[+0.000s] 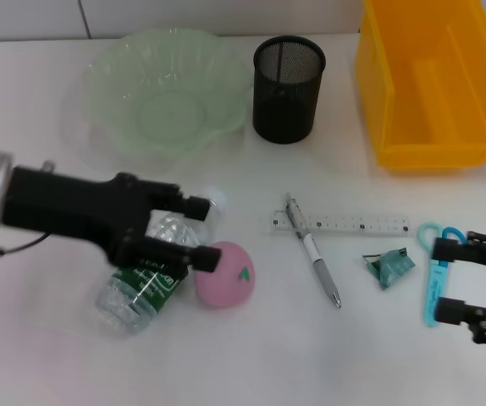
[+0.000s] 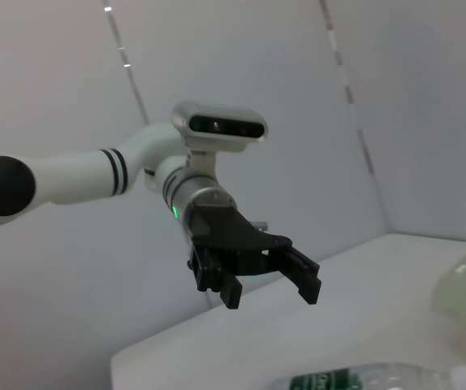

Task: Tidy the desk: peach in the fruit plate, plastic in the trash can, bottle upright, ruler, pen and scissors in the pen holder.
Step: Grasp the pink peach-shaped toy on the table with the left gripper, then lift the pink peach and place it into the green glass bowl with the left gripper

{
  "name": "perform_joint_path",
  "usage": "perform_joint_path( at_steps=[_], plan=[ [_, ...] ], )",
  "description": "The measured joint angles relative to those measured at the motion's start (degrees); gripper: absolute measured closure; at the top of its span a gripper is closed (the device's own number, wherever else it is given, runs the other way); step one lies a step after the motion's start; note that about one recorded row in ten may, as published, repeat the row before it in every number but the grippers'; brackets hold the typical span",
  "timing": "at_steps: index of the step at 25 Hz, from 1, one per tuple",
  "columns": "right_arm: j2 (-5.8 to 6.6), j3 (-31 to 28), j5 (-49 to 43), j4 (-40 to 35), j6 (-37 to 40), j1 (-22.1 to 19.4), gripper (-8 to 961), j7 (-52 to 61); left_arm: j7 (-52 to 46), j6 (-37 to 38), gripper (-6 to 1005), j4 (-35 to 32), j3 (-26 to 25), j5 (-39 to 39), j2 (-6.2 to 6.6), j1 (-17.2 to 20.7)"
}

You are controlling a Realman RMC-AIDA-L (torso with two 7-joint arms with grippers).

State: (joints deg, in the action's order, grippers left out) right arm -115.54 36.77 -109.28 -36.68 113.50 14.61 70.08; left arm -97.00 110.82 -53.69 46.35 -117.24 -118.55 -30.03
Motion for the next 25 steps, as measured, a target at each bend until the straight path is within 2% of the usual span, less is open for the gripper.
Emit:
perform_joint_path(
  at_steps=[1, 2, 5, 6, 8, 9, 11, 13, 14, 15, 18, 20, 21, 22, 25],
  plan=[
    [0.15, -1.01, -0.43, 0.27, -0.01, -0.58, 164, -0.21, -3.81, -2.63, 215, -1.94, 3.77, -1.63, -0.06, -3.37],
    [0.24, -1.81, -0.8, 0.42, -0.04, -1.05, 164, -0.31, -4.92, -3.88, 216, -2.95, 5.72, -2.38, -0.08, -4.28],
    [0.34, -3.82, -1.94, 0.57, -0.46, -2.09, 164, -0.37, -6.94, -6.64, 218, -4.84, 9.73, -3.64, -0.13, -5.69],
    [0.34, -4.24, -2.24, 0.61, -0.65, -2.26, 164, -0.38, -8.52, -9.94, 219, -7.0, 15.21, -4.98, -0.14, -6.8],
    [0.32, -4.59, -2.72, 0.91, -1.34, -2.45, 163, -0.38, -9.39, -13.02, 221, -9.65, 20.88, -6.39, -0.22, -7.21],
    [0.32, -4.63, -2.86, 1.22, -1.87, -2.5, 163, -0.39, -9.39, -13.02, 222, -9.65, 20.88, -6.39, -0.22, -7.21],
    [0.3, -4.61, -2.96, 1.98, -2.81, -2.52, 163, -0.5, -9.33, -17.26, 224, -13.69, 29.04, -7.55, -0.36, -6.57],
    [0.23, -4.56, -3.02, 2.44, -3.24, -2.51, 163, -1.1, -9.07, -18.95, 225, -15.19, 32.17, -7.82, -0.37, -5.99],
    [0.16, -4.56, -3.05, 2.5, -3.28, -2.52, 163, -1.38, -9.07, -18.95, 226, -15.19, 32.17, -7.82, -0.37, -5.99],
    [0.08, -4.59, -3.06, 2.58, -3.3, -2.52, 163, -1.57, -8.87, -20.85, 227, -16.72, 35.31, -8.24, -0.36, -5.19],
    [0.06, -4.63, -3.08, 3.06, -3.34, -2.38, 163, -1.66, -8.82, -24.59, 230, -18.56, 40.43, -10.15, -0.39, -3.98],
    [0.2, -4.63, -3.1, 3.63, -3.38, -2.04, 163, -1.67, -8.82, -24.59, 231, -18.56, 40.43, -10.15, -0.39, -3.98],
    [0.27, -4.65, -3.1, 3.81, -3.38, -1.89, 163, -1.68, -9.12, -28.39, 232, -19.99, 45.5, -13.03, -0.44, -2.79],
    [0.31, -4.65, -3.1, 3.91, -3.38, -1.78, 163, -1.68, -9.58, -30.35, 233, -20.87, 48.29, -14.98, -0.49, -2.25],
    [0.34, -4.67, -2.93, 3.96, -3.38, -1.5, 163, -1.69, -10.05, -32.5, 236, -21.72, 51.31, -17.42, -0.52, -1.71]
  ],
)
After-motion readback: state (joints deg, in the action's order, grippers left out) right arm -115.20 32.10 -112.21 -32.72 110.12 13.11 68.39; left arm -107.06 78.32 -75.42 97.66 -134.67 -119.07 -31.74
